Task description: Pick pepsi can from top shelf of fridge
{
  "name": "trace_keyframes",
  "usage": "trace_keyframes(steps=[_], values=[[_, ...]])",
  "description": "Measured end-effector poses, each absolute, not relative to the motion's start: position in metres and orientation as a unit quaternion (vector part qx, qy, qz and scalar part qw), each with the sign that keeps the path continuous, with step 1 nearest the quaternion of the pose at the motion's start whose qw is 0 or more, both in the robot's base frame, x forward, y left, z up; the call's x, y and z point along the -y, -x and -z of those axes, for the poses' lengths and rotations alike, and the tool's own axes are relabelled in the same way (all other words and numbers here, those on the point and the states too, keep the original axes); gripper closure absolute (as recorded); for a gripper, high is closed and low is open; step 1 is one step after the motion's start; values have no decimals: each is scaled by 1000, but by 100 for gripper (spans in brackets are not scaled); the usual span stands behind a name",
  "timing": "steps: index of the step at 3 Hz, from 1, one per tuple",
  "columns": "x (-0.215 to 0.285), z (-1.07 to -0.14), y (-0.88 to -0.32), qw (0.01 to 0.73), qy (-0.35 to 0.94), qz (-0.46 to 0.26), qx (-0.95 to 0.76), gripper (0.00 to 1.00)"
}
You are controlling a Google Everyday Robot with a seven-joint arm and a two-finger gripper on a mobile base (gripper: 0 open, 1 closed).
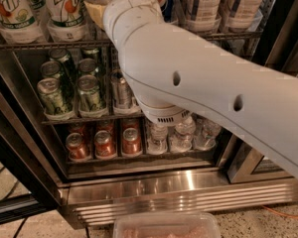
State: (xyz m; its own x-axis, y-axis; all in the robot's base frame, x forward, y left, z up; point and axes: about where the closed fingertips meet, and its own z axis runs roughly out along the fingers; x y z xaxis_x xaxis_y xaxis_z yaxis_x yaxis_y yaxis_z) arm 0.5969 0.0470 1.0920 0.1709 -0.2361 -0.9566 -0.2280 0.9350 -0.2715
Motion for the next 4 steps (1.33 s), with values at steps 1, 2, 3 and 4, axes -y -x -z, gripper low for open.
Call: trace_keyframes(steps=[1,2,3,4], values=[[-51,-1099,-583,742,178,-36,-645,100],[-56,-1101,-571,732,184,-69,-652,100],[-55,-1101,-567,727,186,-76,-656,100],[-53,-1108,-554,722,183,-95,-660,100]])
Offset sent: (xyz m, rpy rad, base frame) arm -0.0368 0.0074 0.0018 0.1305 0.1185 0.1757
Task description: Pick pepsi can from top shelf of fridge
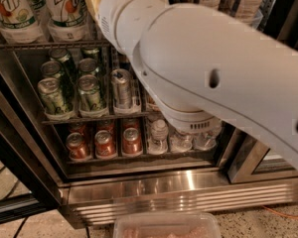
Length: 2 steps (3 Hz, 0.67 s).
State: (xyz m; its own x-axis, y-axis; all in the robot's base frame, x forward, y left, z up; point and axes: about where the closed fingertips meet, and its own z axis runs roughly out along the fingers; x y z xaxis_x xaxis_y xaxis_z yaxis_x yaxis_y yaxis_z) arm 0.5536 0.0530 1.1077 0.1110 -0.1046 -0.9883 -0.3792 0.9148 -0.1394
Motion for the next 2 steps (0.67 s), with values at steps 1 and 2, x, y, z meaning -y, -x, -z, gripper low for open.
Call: trace_keyframes(steps=[1,2], values=[[-58,-1116,-538,714,182,-128,-664,100],[-77,-1133,-500,706,224,-142,-657,100]])
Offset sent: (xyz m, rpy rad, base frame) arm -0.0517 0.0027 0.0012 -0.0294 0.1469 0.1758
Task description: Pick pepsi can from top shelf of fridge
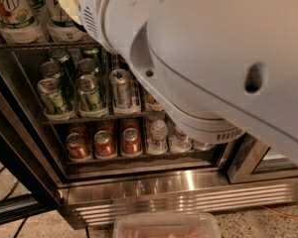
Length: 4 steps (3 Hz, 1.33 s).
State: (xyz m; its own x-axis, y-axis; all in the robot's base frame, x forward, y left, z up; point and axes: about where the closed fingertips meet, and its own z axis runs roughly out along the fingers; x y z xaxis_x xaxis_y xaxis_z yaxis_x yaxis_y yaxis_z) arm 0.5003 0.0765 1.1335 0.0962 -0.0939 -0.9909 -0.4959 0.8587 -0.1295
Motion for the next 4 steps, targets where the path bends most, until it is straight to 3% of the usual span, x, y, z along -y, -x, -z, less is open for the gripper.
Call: trace_keyframes(steps=[2,3,4], values=[[-80,-1140,-496,709,227,-141,-653,100],[-64,-1140,-492,697,222,-165,-662,100],[-12,-1136,-481,674,194,-201,-684,100]])
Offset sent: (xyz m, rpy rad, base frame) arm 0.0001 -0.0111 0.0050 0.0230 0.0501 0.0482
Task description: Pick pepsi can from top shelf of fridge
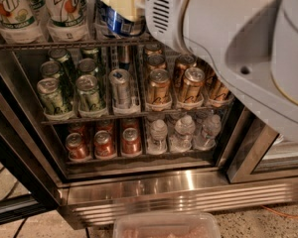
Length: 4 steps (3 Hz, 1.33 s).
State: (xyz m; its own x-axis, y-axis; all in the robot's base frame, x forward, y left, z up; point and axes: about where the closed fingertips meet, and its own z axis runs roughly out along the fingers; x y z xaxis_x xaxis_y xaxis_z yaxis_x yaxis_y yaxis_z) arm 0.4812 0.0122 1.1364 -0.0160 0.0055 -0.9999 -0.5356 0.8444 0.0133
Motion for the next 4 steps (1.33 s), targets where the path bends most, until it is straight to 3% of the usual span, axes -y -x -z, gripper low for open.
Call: trace_keyframes(steps=[2,4], values=[[45,-1119,-466,617,185,-251,-722,100],[54,-1125,-459,608,200,-230,-733,100]])
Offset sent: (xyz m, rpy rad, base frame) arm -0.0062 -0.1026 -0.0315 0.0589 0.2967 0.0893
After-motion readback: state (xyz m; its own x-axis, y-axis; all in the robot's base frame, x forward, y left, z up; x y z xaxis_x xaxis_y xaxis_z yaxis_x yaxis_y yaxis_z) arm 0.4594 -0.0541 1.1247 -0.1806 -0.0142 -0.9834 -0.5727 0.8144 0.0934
